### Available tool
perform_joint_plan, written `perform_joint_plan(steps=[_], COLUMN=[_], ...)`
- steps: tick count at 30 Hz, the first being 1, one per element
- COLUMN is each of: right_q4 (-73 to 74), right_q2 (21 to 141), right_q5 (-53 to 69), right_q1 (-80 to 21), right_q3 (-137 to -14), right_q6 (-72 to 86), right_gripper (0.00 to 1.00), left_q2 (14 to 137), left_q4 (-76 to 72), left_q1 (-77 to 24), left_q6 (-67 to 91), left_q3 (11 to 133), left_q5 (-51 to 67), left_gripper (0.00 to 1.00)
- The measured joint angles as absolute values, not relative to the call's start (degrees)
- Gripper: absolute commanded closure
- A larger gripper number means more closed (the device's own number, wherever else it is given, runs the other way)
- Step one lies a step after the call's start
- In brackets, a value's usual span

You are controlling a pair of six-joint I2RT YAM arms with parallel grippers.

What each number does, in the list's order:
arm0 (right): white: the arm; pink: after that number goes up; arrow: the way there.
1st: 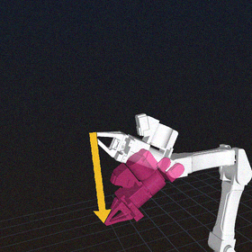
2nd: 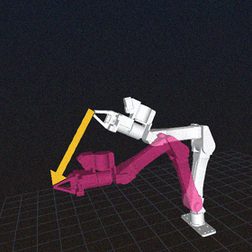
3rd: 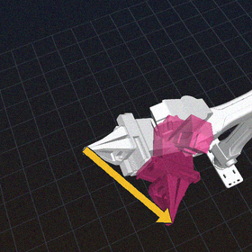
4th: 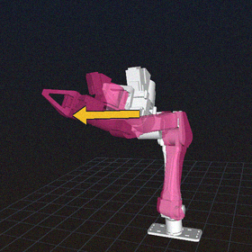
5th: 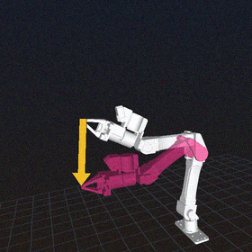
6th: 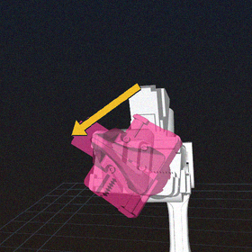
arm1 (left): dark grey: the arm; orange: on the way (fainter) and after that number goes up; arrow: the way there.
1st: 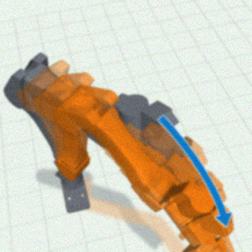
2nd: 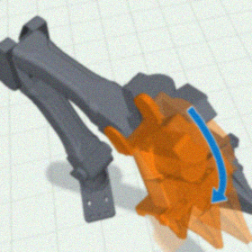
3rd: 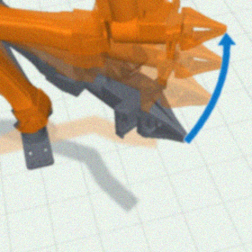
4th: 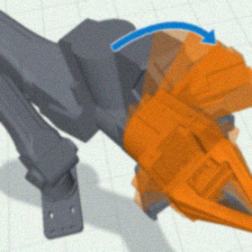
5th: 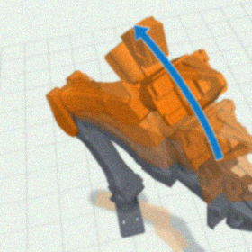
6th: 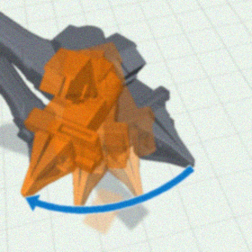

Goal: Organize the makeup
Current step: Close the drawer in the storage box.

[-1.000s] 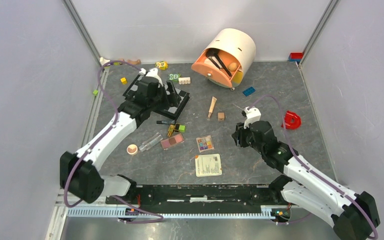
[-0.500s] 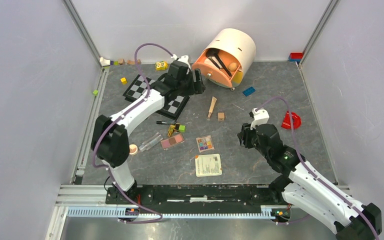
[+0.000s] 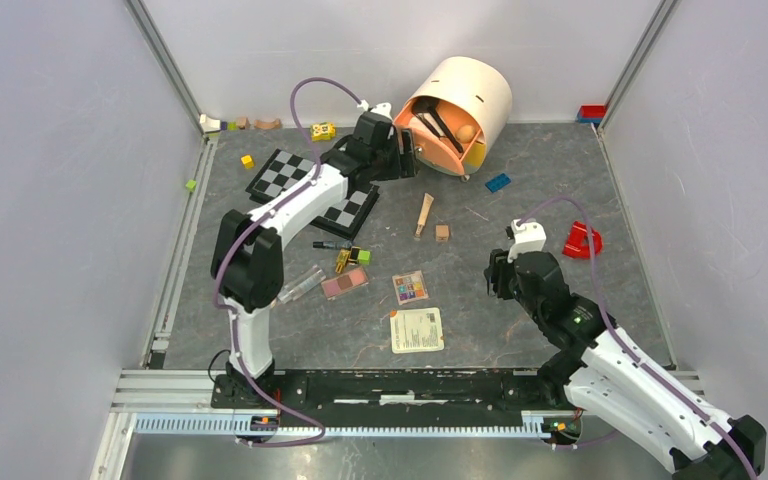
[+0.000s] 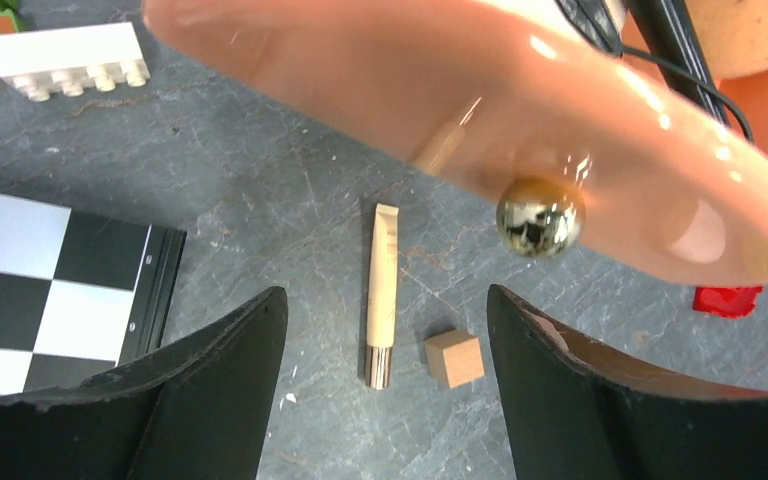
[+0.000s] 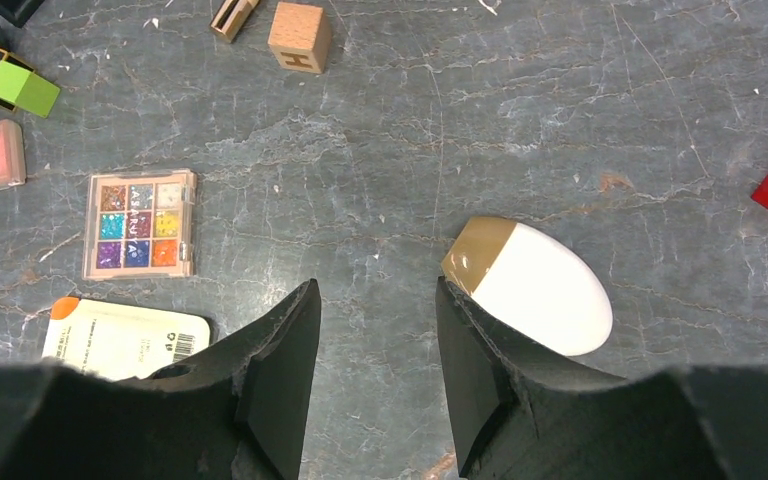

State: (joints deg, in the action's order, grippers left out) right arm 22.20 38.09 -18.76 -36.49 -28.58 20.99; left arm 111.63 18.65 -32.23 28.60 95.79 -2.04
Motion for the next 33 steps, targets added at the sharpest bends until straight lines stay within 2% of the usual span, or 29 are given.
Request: perform_joint_plan(steps=[21, 33], right_q4=[24.7, 25.5], right_q2=[36.2, 35.5], right_q5=[-18.7, -18.7], right_q1=[-36.5, -36.5], right_q3=[-28.6, -28.6], right_q6=[21.0, 21.2], right_gripper=[0.47, 0.47], left_q2=[123.2, 127.4], left_q4=[20.9, 20.7], left_q1=[-33.1, -33.1], left_q6=[27.9, 28.0], left_q3=[115.3, 120.0], left_q5=[-0.6, 1.2], left_gripper=[0.22, 0.23])
